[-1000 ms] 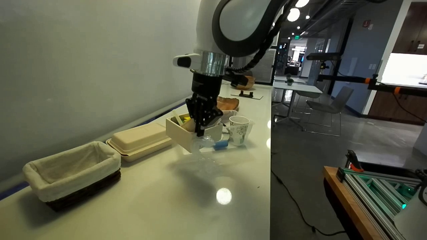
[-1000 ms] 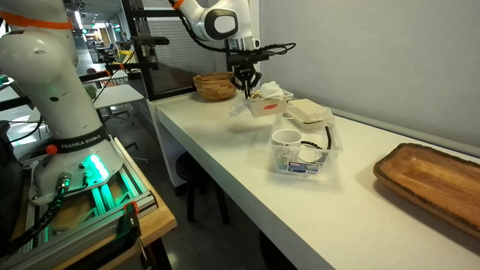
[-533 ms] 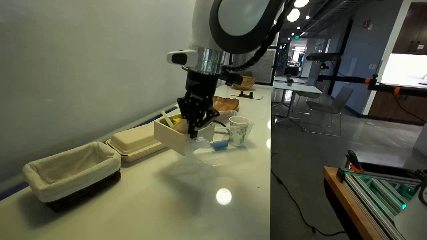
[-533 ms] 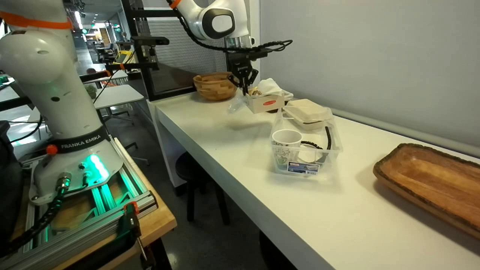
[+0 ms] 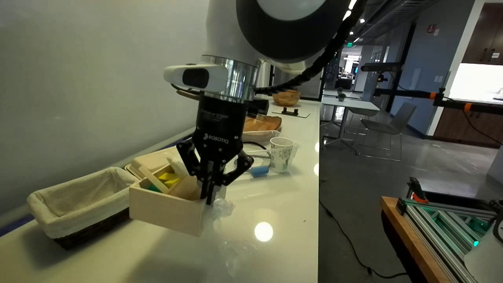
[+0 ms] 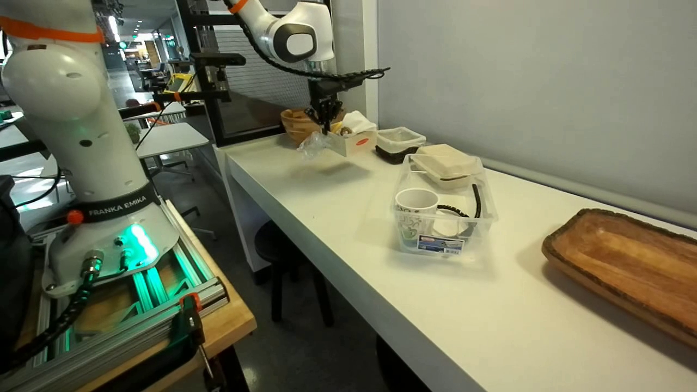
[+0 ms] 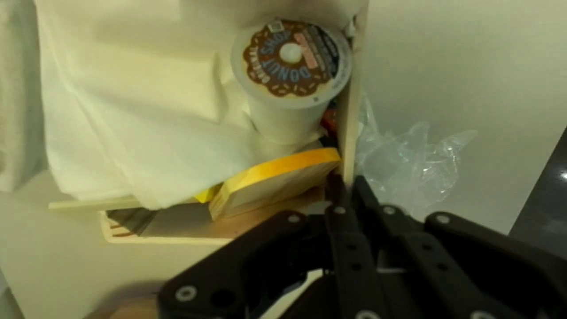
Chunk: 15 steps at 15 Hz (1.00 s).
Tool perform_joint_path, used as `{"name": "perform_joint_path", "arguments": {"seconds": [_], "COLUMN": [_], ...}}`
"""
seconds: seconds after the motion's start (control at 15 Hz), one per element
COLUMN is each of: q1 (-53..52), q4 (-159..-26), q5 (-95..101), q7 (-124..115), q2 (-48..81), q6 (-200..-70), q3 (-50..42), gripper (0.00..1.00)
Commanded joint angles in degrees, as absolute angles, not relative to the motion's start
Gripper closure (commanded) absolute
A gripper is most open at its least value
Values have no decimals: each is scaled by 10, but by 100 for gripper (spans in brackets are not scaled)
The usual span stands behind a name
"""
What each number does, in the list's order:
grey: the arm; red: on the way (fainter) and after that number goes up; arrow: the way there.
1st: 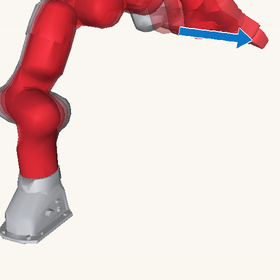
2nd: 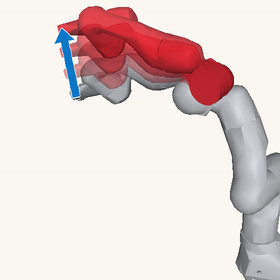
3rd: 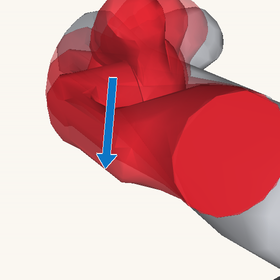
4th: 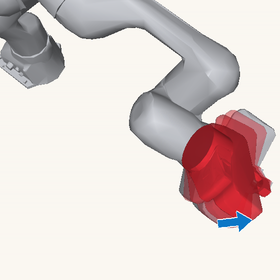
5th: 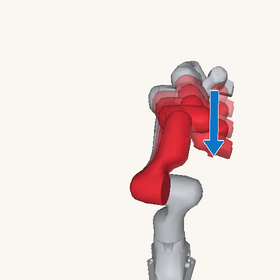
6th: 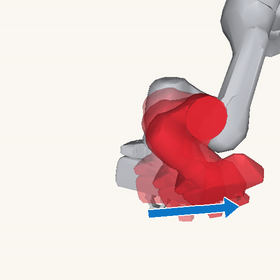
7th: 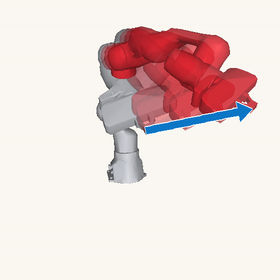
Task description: Remove the wooden box from the lunchbox and put it on the table
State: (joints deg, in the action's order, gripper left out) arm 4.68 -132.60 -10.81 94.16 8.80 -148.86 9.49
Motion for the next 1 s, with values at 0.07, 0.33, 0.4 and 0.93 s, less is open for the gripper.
{"name": "perform_joint_path", "arguments": {"seconds": [0.07,0.33,0.4,0.93], "q1": [27,36,39,36], "q4": [-1345,-1338,-1338,-1308], "q5": [-126,-119,-110,-24], "q7": [1045,1087,1094,1094], "q2": [123,173,182,213], "q6": [-1540,-1590,-1596,-1581], "q3": [113,130,133,130], "gripper": [98,98,98,60]}}
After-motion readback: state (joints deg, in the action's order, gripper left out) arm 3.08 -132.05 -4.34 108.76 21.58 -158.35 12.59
